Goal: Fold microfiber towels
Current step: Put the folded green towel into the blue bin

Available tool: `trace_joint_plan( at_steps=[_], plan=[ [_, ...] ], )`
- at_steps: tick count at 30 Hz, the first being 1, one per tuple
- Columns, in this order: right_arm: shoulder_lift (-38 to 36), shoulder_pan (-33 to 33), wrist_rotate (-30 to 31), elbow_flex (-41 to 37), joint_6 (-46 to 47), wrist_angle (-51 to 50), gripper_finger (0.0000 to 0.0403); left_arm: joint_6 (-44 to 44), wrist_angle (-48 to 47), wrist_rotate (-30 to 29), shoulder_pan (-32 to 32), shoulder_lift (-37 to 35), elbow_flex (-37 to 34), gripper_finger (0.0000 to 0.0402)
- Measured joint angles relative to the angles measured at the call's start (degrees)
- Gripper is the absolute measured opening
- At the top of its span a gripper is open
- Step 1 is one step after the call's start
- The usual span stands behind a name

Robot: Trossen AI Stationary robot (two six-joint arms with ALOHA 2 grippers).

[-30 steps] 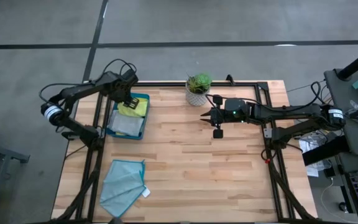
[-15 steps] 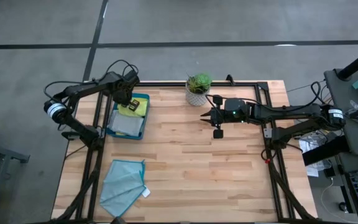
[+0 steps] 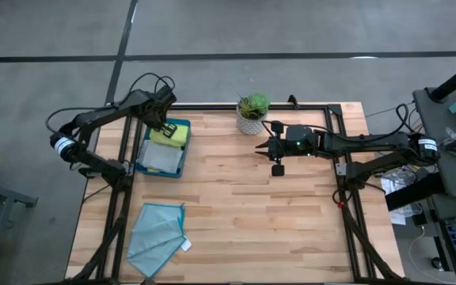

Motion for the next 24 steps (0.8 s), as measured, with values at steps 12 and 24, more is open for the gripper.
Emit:
trace_joint_plan(
  at_steps=[12, 24],
  plan=[
    [0.0, 0.0, 0.0, 0.0, 0.0, 0.0, 0.0061, -1.4, -0.1, 4.2, -0.6, 1.5, -2.9, 0.0006],
    [0.0, 0.0, 0.0, 0.0, 0.8, 0.0, 0.0061, 0.7, -3.6, 4.2, -1.2, -4.2, 1.7, 0.0144]
  ],
)
